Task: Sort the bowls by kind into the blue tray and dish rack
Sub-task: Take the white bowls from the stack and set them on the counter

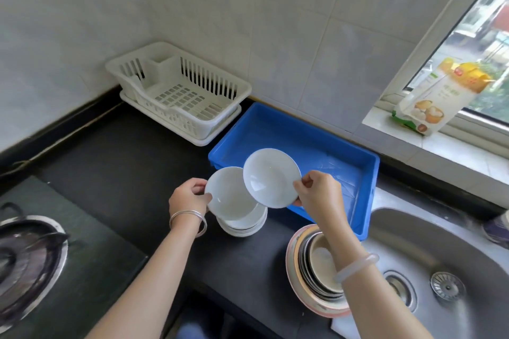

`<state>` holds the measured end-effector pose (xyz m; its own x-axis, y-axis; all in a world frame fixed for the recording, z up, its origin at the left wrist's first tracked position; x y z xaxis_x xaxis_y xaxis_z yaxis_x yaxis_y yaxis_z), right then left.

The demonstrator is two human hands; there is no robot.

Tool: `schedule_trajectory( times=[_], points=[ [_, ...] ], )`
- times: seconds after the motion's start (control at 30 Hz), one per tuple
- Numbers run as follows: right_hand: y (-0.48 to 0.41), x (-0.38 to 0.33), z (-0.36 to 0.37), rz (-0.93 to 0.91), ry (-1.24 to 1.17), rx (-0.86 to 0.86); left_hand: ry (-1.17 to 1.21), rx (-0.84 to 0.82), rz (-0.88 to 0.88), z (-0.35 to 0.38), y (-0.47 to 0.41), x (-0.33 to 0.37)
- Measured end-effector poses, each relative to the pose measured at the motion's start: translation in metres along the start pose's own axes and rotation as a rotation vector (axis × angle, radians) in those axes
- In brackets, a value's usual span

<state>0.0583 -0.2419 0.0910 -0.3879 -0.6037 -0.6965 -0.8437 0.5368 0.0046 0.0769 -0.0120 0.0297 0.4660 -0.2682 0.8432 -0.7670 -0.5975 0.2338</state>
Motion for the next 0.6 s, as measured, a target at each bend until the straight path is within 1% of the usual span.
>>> schedule_trajectory(
  times=[0.13, 0.27, 0.43, 0.6],
  points=[
    [-0.006, -0.024, 0.009, -0.048, -0.002, -0.03, 0.133, 0.065, -0.054, -0.029, -0.012, 0.005],
    [-0.009, -0.053, 0.038, -0.059, -0.053, -0.116, 0.23, 0.147, -0.137, -0.061, -0.037, -0.002],
    [-0.017, -0.095, 0.102, -0.09, -0.065, -0.239, 0.334, 0.26, -0.254, -0.094, -0.082, -0.023],
    [-0.023, -0.135, 0.183, -0.129, -0.039, -0.313, 0.407, 0.391, -0.363, -0.116, -0.139, -0.046]
  ],
)
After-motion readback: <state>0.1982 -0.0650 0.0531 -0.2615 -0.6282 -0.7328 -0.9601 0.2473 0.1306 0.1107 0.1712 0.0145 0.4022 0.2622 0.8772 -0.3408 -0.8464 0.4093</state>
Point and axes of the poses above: each hand's wrist, its own y-axis away from the middle knuckle, its own z-axis out of the palm, x = y × z, the point moved 1 cm from there along -y, towards the middle knuckle, and after that the axes turned 14 degrees about x, right-handed, at the moved point
